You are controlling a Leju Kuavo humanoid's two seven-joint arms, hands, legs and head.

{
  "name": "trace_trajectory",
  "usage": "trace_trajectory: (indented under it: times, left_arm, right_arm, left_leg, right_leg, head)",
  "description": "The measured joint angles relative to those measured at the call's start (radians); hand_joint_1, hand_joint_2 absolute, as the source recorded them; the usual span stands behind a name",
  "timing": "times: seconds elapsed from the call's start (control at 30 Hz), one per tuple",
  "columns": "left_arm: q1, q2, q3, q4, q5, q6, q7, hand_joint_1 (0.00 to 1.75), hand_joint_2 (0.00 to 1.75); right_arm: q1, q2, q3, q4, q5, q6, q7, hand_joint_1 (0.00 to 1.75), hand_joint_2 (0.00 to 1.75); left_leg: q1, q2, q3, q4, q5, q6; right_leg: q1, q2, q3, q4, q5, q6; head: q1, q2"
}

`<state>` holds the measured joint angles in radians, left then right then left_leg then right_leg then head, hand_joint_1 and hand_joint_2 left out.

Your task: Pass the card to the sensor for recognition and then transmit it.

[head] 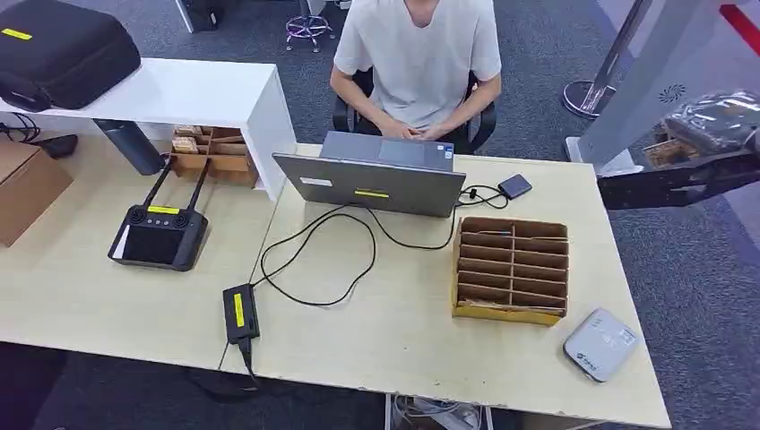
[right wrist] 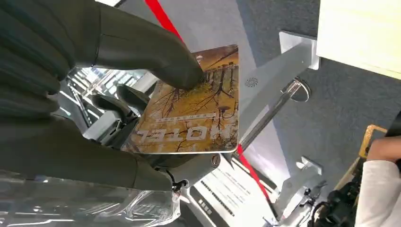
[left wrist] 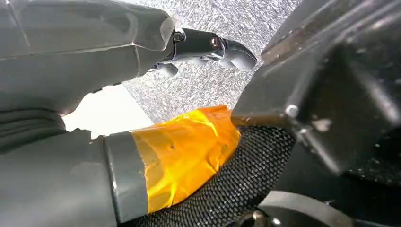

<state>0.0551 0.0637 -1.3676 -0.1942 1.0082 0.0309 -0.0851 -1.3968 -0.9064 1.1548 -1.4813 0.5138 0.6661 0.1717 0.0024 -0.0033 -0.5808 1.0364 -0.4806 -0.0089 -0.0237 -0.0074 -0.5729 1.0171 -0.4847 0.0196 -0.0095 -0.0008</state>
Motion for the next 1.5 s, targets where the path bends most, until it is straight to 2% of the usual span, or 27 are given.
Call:
trace_trajectory:
  times: [0.17, 0.33, 0.47, 0.7, 1.03, 1.5]
  left_arm:
    - [0.001, 0.0, 0.002, 0.001, 0.002, 0.0, 0.0, 0.0, 0.0]
    - [0.003, -0.001, 0.005, 0.001, 0.003, 0.002, -0.001, 0.0, 0.0]
    - [0.002, -0.002, 0.005, 0.001, 0.002, 0.003, 0.0, 0.0, 0.0]
    - [0.002, -0.004, 0.005, 0.001, -0.002, 0.01, 0.002, 0.0, 0.0]
    - [0.002, -0.004, 0.005, 0.001, -0.003, 0.013, 0.007, 0.0, 0.0]
    - [0.002, -0.005, 0.005, 0.001, -0.001, 0.018, 0.007, 0.0, 0.0]
  right_arm:
    - [-0.033, -0.024, 0.05, -0.022, -0.041, 0.006, -0.002, 1.75, 1.75]
    - [-0.054, -0.086, 0.154, -0.059, -0.074, -0.007, -0.006, 1.75, 1.75]
    - [-0.035, -0.148, 0.248, -0.077, -0.065, -0.074, -0.009, 1.75, 1.75]
    - [0.121, -0.23, 0.323, -0.072, -0.061, -0.187, 0.0, 1.75, 1.75]
    - [0.235, -0.272, 0.331, -0.054, -0.071, -0.212, 0.005, 1.75, 1.75]
    - [0.289, -0.296, 0.318, -0.063, -0.087, -0.211, 0.005, 1.75, 1.75]
  left_leg:
    - [0.0, 0.0, 0.0, 0.0, 0.0, 0.0]
    - [0.0, -0.001, 0.0, 0.0, 0.0, 0.0]
    - [0.0, 0.0, 0.0, 0.0, 0.0, 0.001]
    - [0.0, 0.0, 0.0, 0.0, -0.001, 0.001]
    - [0.0, 0.001, 0.0, 0.0, -0.001, 0.001]
    - [0.0, 0.001, 0.0, 0.0, -0.001, 0.001]
  right_leg:
    - [0.0, 0.0, 0.0, 0.0, 0.0, 0.0]
    - [0.0, -0.001, 0.0, 0.0, 0.0, 0.0]
    - [0.0, 0.0, 0.0, 0.0, 0.0, 0.0]
    - [0.0, 0.0, 0.0, -0.001, 0.0, 0.0]
    - [0.0, 0.001, 0.0, 0.0, 0.0, 0.0]
    - [0.0, 0.001, 0.0, 0.0, 0.0, 0.0]
  head:
    - [0.0, 0.0]
    - [0.0, 0.0]
    - [0.0, 0.0]
    - [0.0, 0.0]
    - [0.0, 0.0]
    - [0.0, 0.0]
